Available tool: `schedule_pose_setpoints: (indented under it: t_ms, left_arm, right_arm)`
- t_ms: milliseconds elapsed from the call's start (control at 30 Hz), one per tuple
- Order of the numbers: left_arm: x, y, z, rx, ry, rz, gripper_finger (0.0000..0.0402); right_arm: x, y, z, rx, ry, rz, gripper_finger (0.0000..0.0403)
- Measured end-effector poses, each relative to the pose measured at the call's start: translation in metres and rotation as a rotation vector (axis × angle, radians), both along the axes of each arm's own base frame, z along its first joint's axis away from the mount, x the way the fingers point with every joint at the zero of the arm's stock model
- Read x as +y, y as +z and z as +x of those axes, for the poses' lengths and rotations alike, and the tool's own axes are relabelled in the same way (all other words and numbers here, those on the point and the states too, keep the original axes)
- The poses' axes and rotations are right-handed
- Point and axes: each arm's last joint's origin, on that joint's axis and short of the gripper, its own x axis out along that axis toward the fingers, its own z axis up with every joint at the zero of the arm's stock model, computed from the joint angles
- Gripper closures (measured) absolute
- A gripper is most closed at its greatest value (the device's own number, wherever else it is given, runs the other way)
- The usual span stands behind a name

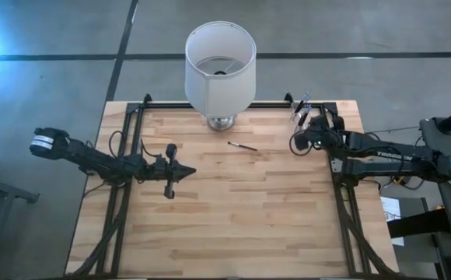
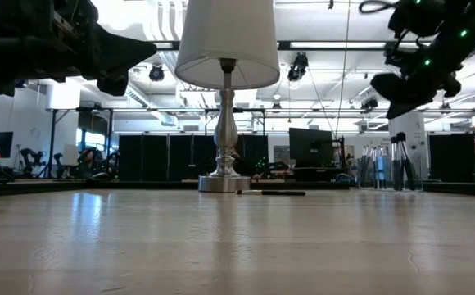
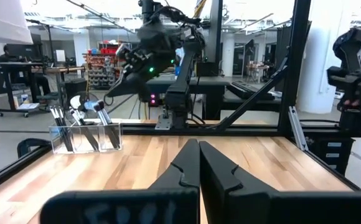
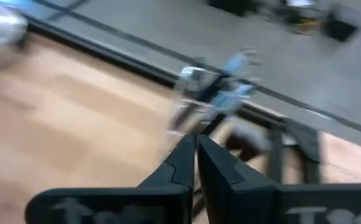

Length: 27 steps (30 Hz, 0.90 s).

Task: Put items in baskets/containers
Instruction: Put the blush brush into the transparent organizer

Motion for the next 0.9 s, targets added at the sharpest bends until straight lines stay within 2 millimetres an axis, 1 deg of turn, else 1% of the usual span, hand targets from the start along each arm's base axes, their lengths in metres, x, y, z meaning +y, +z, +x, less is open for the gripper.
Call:
schedule_pose_setpoints:
  t_ms: [67,133,300,367,433,500,700,833,900]
  left_arm:
    - [0.000,-0.001,0.000,0.012,0.000,0.001,0.0402]
    - [0.000,-0.003,0.000,0.035,-0.002,-0.005,0.0402]
    - [0.000,-0.010,0.002,0.094,-0.004,-0.018,0.0402]
    - [0.000,-0.010,0.002,0.091,-0.005,-0.024,0.0402]
    - [0.000,-0.010,0.002,0.091,-0.008,-0.042,0.0402]
    - [0.000,-0.012,0.001,0.093,-0.013,-0.059,0.0402]
    - [0.002,-0.032,-0.015,0.116,-0.006,-0.140,0.0401]
    - [0.003,-0.034,-0.014,0.130,0.012,-0.162,0.0401]
    - [0.003,-0.035,-0.014,0.146,0.013,-0.164,0.0401]
  right_arm:
    - [0.007,0.001,0.004,-0.040,0.071,0.020,0.0391]
    - [0.014,-0.002,0.013,-0.098,0.154,0.023,0.0392]
    - [0.033,-0.022,0.044,-0.242,0.455,0.023,0.0392]
    - [0.036,-0.029,0.055,-0.313,0.532,0.007,0.0392]
    - [0.036,-0.035,0.066,-0.355,0.573,0.004,0.0392]
    - [0.033,-0.042,0.075,-0.351,0.585,0.014,0.0387]
    - [0.020,-0.062,0.114,-0.178,0.634,0.079,0.0348]
    - [0.003,-0.071,0.141,-0.078,0.643,0.114,0.0314]
    - [-0.010,-0.076,0.150,-0.042,0.649,0.172,0.0299]
